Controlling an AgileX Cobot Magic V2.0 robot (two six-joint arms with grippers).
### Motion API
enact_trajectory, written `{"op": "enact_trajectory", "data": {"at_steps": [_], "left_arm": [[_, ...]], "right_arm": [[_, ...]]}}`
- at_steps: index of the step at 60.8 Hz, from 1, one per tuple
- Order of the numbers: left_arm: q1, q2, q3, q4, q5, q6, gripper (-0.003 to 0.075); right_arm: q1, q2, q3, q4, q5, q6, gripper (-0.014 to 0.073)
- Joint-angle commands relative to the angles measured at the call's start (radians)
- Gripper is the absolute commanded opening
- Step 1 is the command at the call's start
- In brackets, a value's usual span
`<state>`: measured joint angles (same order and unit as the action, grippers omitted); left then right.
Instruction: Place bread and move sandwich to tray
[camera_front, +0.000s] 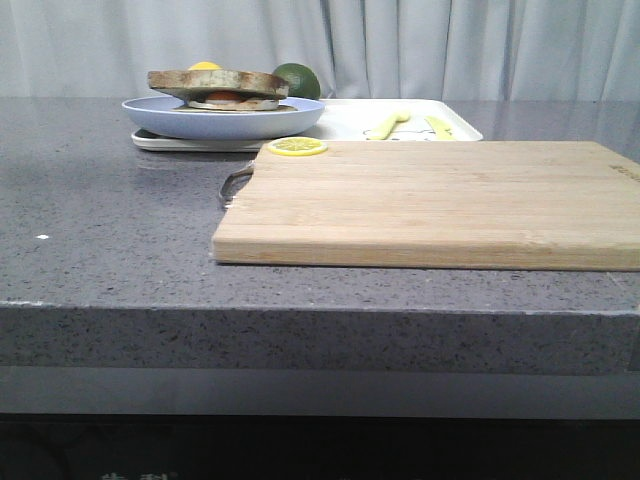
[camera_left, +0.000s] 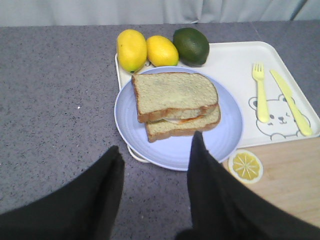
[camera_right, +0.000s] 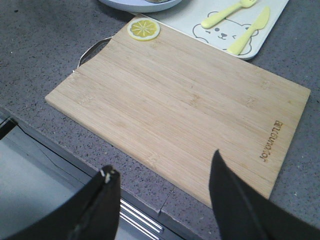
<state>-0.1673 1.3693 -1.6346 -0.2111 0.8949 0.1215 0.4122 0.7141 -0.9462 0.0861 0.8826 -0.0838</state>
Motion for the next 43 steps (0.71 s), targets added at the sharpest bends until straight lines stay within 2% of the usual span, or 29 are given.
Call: {"op": "enact_trajectory", "data": {"at_steps": [1,11,19,31,43], "left_arm": [[-0.066,-0.144,0.124,0.070,-0.145,0.005,0.0307],[-0.172,-0.337,0.380,0.136,-0.215,0.005,0.0307],[-0.219,-0.476,0.551,0.143,-0.235,0.005,0.0307],[-0.228,-0.694,0.782,0.143,-0.237,0.005,0.0306],[-0.228,-0.888,0.923,0.143,-0.224,0.005,0.0306]], "right_arm": [[0.002,-0.002,-0.023,0.002,-0.064,0.004,0.0422],[0.002,-0.002,-0.023,0.002,-0.064,0.004,0.0422],[0.002,-0.002,-0.023,0.002,-0.064,0.004,0.0422],[0.002,-0.002,-0.023,0.002,-0.064,0.004,0.0422],[0.002,-0.002,-0.023,0.002,-0.064,0.004,0.0422]]}}
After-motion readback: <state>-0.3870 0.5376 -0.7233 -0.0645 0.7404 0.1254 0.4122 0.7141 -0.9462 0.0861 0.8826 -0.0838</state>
